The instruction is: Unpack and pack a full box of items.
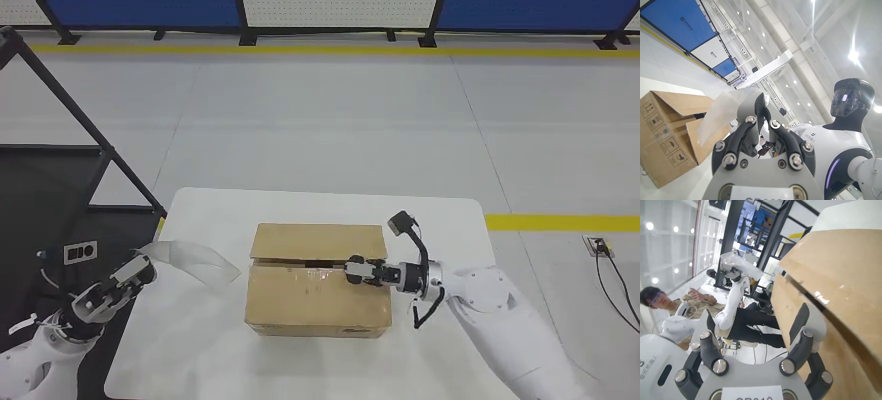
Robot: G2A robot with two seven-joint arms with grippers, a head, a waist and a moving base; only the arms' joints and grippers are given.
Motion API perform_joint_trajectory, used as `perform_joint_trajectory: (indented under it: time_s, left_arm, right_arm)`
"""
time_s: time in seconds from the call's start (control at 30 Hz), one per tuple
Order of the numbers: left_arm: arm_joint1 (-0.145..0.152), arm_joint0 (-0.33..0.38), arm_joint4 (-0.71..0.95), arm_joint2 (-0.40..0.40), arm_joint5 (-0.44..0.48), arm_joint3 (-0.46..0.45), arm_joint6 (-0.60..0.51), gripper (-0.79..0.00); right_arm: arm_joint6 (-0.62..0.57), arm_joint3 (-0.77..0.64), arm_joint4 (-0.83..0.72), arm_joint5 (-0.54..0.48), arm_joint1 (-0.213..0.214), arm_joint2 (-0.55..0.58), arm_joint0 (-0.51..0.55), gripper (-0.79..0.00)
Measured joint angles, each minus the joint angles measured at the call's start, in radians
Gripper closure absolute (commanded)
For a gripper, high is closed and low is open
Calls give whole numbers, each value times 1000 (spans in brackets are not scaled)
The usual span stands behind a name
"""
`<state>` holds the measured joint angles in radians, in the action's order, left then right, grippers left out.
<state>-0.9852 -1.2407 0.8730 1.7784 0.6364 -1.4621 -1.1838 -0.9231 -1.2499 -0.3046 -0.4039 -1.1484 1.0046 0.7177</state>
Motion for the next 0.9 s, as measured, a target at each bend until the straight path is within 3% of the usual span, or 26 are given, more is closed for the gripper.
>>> perform_joint_trajectory:
  time_s: [0.13,0.73,0.9]
  left_arm:
    - [1,-6,12,17,-1,-3,-1,0]
    - [2,-2,-8,20,-1,-18,0,0]
    - [2,4,-15,13,3,-22,3,0]
  right_arm:
    - [47,51,-3,34,-7,-3,-8,-785]
    - [31,180,-8,23,-31,-32,-43,-785]
    - [2,129,20,-111,-29,-21,-34,-785]
